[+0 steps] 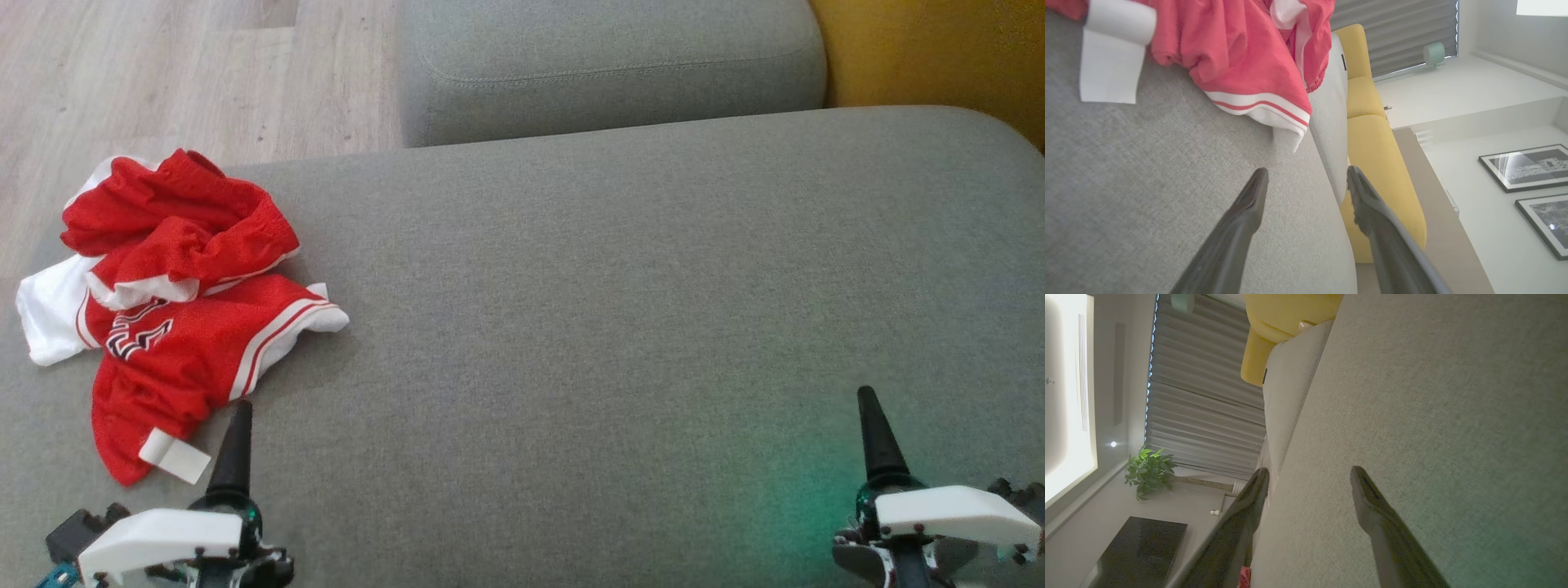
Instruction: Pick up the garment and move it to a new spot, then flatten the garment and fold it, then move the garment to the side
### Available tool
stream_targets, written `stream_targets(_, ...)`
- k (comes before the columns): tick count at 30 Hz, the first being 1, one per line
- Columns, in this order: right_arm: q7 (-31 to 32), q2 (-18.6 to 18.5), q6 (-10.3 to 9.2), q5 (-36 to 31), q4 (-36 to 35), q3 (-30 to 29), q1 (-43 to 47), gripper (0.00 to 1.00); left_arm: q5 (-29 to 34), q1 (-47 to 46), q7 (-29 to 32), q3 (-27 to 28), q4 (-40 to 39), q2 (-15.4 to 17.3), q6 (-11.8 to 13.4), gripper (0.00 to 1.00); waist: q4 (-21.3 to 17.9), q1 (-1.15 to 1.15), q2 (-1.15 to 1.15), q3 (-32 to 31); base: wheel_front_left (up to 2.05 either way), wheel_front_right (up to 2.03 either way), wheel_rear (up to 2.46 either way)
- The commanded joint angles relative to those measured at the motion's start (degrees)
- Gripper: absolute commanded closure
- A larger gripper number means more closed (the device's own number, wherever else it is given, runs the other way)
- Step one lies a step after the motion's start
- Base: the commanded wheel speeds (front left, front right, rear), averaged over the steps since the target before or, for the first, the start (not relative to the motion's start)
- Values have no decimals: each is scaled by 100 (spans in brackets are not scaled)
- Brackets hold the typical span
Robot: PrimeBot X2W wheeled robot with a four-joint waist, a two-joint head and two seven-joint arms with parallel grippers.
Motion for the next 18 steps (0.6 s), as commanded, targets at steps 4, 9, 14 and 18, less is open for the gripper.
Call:
stream_targets(4, -137, -19, -1, -445, -245, 179, -222, 0, 450, -65, -102, -51, -320, 60, 78, 0, -9, 0, 0, -24, 0, 0, 0)
stream_targets(9, -221, -30, -1, -822, -265, 340, -233, 0, 811, -14, -185, -121, -432, 64, 142, 0, -14, 0, 0, -51, 0, 0, 0)
stream_targets(14, -288, -47, -1, -1106, -287, 474, -250, 0, 1094, 40, -252, -164, -531, 68, 206, 0, -45, 0, 0, -67, 0, 0, 0)
stream_targets(18, -356, -63, -2, -1401, -315, 605, -275, 0, 1373, 88, -319, -198, -615, 71, 257, 0, -77, 0, 0, -73, 0, 0, 0)
